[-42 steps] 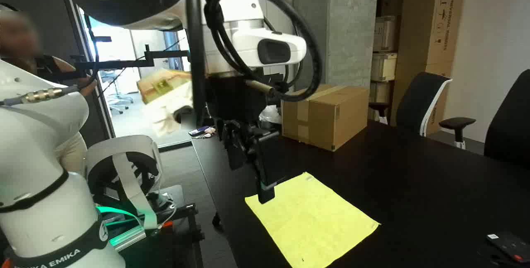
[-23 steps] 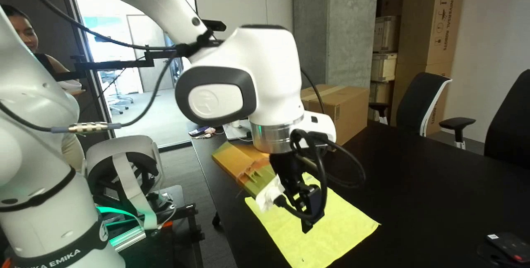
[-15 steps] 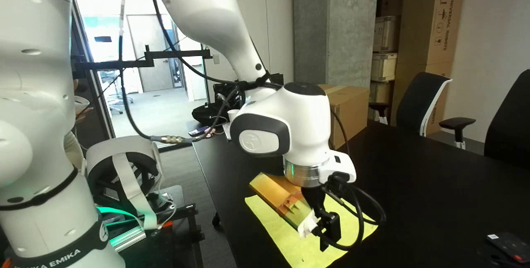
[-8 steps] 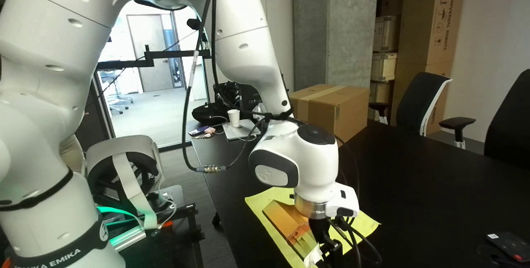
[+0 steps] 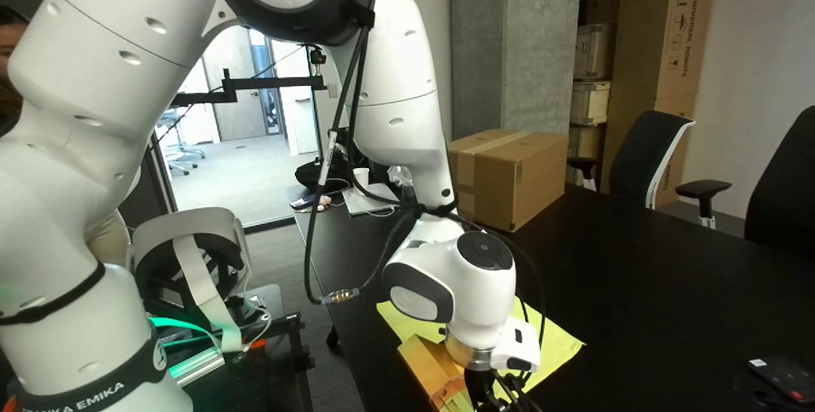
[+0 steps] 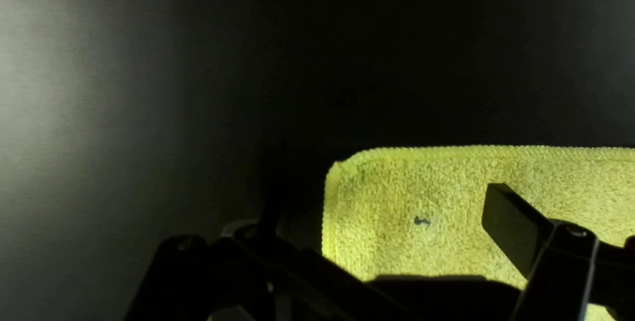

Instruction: Fold the towel on the table.

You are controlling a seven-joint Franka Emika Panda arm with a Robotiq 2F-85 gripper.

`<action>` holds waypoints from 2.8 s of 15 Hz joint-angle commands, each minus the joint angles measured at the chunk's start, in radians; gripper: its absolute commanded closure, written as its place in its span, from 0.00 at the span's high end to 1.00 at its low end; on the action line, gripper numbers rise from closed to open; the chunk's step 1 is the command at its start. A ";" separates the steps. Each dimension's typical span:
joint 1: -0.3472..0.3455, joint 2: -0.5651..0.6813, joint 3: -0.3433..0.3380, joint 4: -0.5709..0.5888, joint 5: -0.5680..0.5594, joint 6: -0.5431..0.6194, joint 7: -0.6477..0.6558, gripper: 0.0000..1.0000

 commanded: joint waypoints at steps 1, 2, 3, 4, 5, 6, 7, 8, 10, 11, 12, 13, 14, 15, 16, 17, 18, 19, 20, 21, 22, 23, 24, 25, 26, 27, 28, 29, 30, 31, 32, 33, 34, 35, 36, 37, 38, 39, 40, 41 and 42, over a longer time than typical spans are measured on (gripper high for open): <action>-0.033 0.029 0.044 0.011 0.013 0.041 -0.028 1.00; -0.033 0.033 0.048 0.010 0.011 0.051 -0.027 1.00; -0.029 0.034 0.049 0.009 0.009 0.051 -0.024 1.00; -0.020 0.033 0.045 0.006 0.005 0.047 -0.019 1.00; -0.013 0.028 0.040 0.002 -0.001 0.032 -0.015 0.83; 0.005 0.027 0.028 -0.003 -0.003 0.037 -0.001 0.73; 0.022 0.022 0.015 -0.009 -0.009 0.028 0.008 0.66; 0.043 0.019 -0.002 -0.015 -0.014 0.020 0.022 0.56; 0.075 0.010 -0.024 -0.025 -0.020 0.010 0.034 0.42; 0.089 0.000 -0.033 -0.034 -0.022 0.004 0.035 0.34; 0.101 -0.001 -0.041 -0.035 -0.021 0.002 0.038 0.27; 0.114 -0.006 -0.048 -0.039 -0.020 0.005 0.040 0.19; 0.126 -0.014 -0.057 -0.045 -0.021 -0.003 0.040 0.12; 0.134 -0.023 -0.062 -0.054 -0.019 0.002 0.035 0.07; 0.143 -0.033 -0.069 -0.061 -0.020 -0.001 0.033 0.05; 0.147 -0.043 -0.071 -0.070 -0.017 0.003 0.029 0.03; 0.152 -0.055 -0.075 -0.076 -0.015 0.006 0.027 0.00; 0.156 -0.063 -0.080 -0.081 -0.015 0.003 0.025 0.04; 0.164 -0.071 -0.088 -0.084 -0.015 0.006 0.028 0.06; 0.170 -0.084 -0.097 -0.087 -0.017 -0.001 0.031 0.07; 0.174 -0.095 -0.103 -0.087 -0.017 -0.003 0.031 0.06; 0.185 -0.106 -0.115 -0.084 -0.019 -0.002 0.035 0.07; 0.193 -0.116 -0.124 -0.076 -0.016 -0.001 0.042 0.07; 0.207 -0.124 -0.140 -0.063 -0.016 0.000 0.056 0.06; 0.220 -0.131 -0.156 -0.050 -0.019 -0.009 0.068 0.06; 0.234 -0.130 -0.172 -0.025 -0.018 -0.017 0.090 0.05; 0.249 -0.126 -0.185 0.000 -0.019 -0.019 0.109 0.06; 0.267 -0.122 -0.201 0.024 -0.020 -0.027 0.135 0.05; 0.281 -0.120 -0.209 0.052 -0.019 -0.042 0.160 0.05; 0.294 -0.118 -0.216 0.076 -0.019 -0.053 0.181 0.03; 0.308 -0.116 -0.220 0.105 -0.019 -0.068 0.205 0.03; 0.325 -0.110 -0.227 0.131 -0.021 -0.079 0.231 0.02; 0.340 -0.100 -0.231 0.160 -0.024 -0.079 0.253 0.02; 0.359 -0.090 -0.237 0.188 -0.027 -0.077 0.280 0.02; 0.377 -0.075 -0.246 0.217 -0.033 -0.076 0.303 0.03; 0.402 -0.056 -0.263 0.253 -0.043 -0.081 0.339 0.03; 0.332 -0.044 -0.197 0.275 -0.188 -0.040 0.470 0.03; 0.345 -0.026 -0.212 0.309 -0.235 -0.048 0.527 0.03; 0.349 0.004 -0.220 0.351 -0.303 -0.052 0.614 0.03; 0.350 0.022 -0.230 0.389 -0.368 -0.078 0.696 0.03; 0.360 0.054 -0.247 0.432 -0.422 -0.089 0.777 0.03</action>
